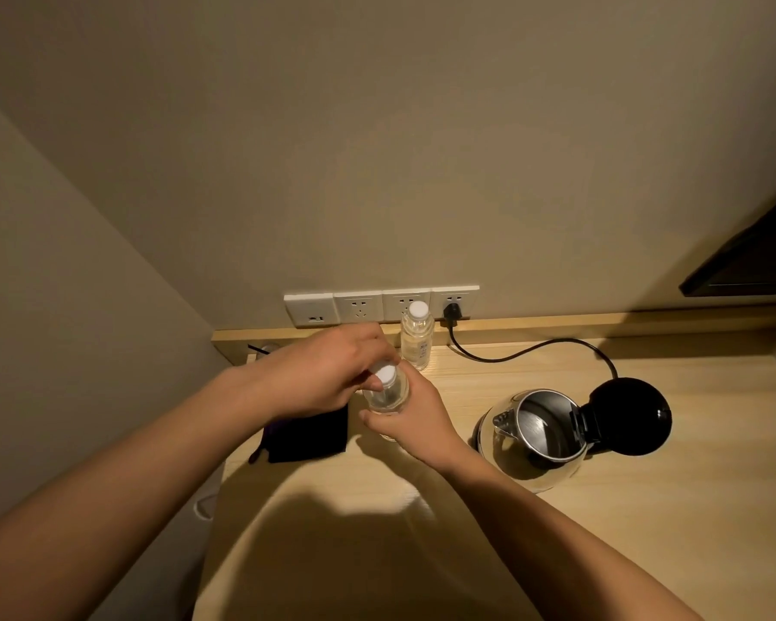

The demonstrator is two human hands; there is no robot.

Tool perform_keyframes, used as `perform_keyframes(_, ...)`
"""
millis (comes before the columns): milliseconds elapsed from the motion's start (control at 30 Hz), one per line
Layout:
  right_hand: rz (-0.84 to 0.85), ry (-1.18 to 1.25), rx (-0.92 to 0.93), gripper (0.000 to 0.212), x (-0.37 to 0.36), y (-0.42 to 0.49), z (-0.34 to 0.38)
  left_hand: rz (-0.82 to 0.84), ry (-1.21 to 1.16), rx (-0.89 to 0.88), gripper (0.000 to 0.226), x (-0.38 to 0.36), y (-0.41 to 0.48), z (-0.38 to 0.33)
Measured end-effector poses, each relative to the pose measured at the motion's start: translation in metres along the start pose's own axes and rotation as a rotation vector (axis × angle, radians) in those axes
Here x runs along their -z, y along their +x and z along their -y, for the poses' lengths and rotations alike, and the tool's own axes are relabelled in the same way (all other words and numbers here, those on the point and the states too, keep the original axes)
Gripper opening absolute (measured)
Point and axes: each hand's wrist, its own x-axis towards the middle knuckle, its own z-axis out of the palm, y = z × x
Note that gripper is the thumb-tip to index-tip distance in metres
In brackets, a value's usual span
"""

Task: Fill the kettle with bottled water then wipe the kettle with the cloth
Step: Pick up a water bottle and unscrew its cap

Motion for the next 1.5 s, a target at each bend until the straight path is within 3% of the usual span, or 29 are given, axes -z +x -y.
perform_keyframes(300, -0.018, 0.017, -0.033, 0.051, 0.003, -0.006, -0.008, -0.110, 0.109, 0.080, 0.033, -0.018, -0.001, -0.006)
perform_keyframes(433, 0.000, 0.022, -0.037, 0.055, 0.005, -0.004, -0.004, 0.043, -0.096, -0.014, 0.044, -0.001, 0.003, 0.000)
perform_keyframes(533, 0.035, -0.009, -0.028, 0.055, 0.008, -0.002, 0.001, 0.081, -0.137, -0.072, 0.034, 0.011, 0.008, 0.003)
perform_keyframes(933, 0.013, -0.026, -0.042, 0.061, 0.014, -0.008, 0.000, -0.152, -0.179, 0.099, 0.036, -0.009, 0.008, -0.007)
perform_keyframes(1067, -0.007, -0.017, -0.014, 0.068, 0.016, -0.010, 0.004, -0.292, -0.441, 0.244, 0.030, -0.021, 0.006, -0.009)
perform_keyframes(1200, -0.009, -0.009, -0.022, 0.064, 0.018, -0.012, 0.006, -0.392, -1.017, 0.376, 0.032, -0.034, -0.003, -0.006)
perform_keyframes(1267, -0.017, -0.026, -0.031, 0.056, 0.018, -0.012, 0.007, -0.488, -1.193, 0.422, 0.033, -0.040, -0.008, -0.001)
perform_keyframes(1500, -0.013, -0.071, -0.042, 0.050, 0.019, -0.010, 0.007, -0.679, -1.453, 0.545, 0.042, -0.081, -0.031, 0.041)
